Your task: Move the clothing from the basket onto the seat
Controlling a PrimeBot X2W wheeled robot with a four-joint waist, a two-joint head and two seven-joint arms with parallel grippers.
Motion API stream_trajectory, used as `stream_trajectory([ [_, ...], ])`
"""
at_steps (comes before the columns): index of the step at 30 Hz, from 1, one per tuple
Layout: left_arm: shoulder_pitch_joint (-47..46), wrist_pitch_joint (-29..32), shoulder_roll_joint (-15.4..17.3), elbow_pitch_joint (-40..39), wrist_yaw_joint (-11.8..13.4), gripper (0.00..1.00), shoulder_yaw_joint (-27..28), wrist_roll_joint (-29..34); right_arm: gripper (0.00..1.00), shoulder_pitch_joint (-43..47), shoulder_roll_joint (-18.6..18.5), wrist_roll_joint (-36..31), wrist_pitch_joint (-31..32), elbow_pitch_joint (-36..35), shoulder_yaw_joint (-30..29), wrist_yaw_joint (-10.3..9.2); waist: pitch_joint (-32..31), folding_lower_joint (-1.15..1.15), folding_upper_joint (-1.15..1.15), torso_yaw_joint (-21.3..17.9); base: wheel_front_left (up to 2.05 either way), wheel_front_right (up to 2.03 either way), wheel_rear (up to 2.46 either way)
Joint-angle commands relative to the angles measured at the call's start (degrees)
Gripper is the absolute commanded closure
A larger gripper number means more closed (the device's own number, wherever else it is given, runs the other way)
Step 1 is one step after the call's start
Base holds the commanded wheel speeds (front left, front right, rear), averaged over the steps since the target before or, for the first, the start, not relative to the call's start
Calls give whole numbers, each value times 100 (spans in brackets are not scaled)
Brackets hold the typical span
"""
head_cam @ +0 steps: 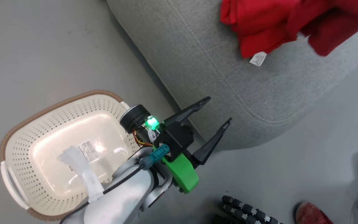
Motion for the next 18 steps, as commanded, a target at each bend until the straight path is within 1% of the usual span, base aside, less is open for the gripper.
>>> stream_trajectory([
  [1, -160, 70, 87, -140, 47, 0, 14, 90, 100, -455, -110, -13, -8, 159, -150, -5, 663, -1, 19, 555, 0, 0, 0],
  [4, -276, 192, 157, -412, 66, 0, 12, 159, 100, -1227, -289, 126, -4, 598, -421, -5, 1020, -1, 19, 796, 0, 0, 0],
  [7, -376, 217, 191, -548, 90, 0, 16, 229, 100, -1552, -389, -11, -5, 1132, -438, -5, 1279, -1, 19, 964, 0, 0, 0],
  [11, -503, 97, 55, -567, 73, 0, -72, 281, 100, -1425, -457, -455, -5, 1963, -488, -5, 1463, -1, 19, 1242, 0, 0, 0],
  [14, -538, -71, -13, -497, 95, 0, -68, 269, 100, -1208, -345, -601, -5, 2481, -614, -5, 1486, -1, 19, 1374, 0, 0, 0],
  [15, -545, -149, -23, -481, 117, 0, -42, 288, 78, -1131, -327, -617, -5, 2607, -659, -5, 1472, -1, 19, 1398, 0, 0, 0],
  [16, -527, -210, -35, -431, 149, 0, -21, 288, 0, -1016, -319, -687, -5, 2719, -749, -5, 1439, -1, 19, 1420, 0, 0, 0],
  [18, -511, -315, -32, -350, 189, 0, -23, 337, 0, -803, -235, -778, -7, 2727, -831, -5, 1362, -1, 19, 1440, 0, 0, 0],
])
